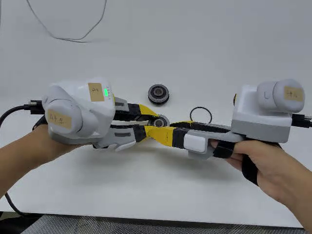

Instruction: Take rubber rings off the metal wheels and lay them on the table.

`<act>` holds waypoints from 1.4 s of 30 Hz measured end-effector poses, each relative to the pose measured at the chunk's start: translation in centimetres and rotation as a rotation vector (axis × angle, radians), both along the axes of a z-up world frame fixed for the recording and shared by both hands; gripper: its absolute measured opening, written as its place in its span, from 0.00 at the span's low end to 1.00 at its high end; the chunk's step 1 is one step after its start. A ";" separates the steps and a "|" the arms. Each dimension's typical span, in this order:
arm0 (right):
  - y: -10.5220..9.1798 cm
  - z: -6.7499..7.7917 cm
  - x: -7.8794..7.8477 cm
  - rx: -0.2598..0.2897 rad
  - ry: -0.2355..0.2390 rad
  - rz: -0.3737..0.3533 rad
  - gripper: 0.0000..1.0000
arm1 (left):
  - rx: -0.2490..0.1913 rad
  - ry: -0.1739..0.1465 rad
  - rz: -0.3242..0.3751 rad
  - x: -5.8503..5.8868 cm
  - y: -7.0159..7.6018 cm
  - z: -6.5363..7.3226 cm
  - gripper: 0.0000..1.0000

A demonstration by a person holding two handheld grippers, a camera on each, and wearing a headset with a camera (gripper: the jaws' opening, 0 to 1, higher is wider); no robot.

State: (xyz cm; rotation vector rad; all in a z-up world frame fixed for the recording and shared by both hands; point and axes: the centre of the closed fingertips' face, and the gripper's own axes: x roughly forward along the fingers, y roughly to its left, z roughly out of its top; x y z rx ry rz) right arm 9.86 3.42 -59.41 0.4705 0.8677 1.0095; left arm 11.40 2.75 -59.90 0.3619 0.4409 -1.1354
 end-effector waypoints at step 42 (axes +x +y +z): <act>-1.4 -0.6 0.6 0.008 0.077 -0.113 0.20 | 0.000 -0.012 0.001 0.0 0.0 -0.1 0.13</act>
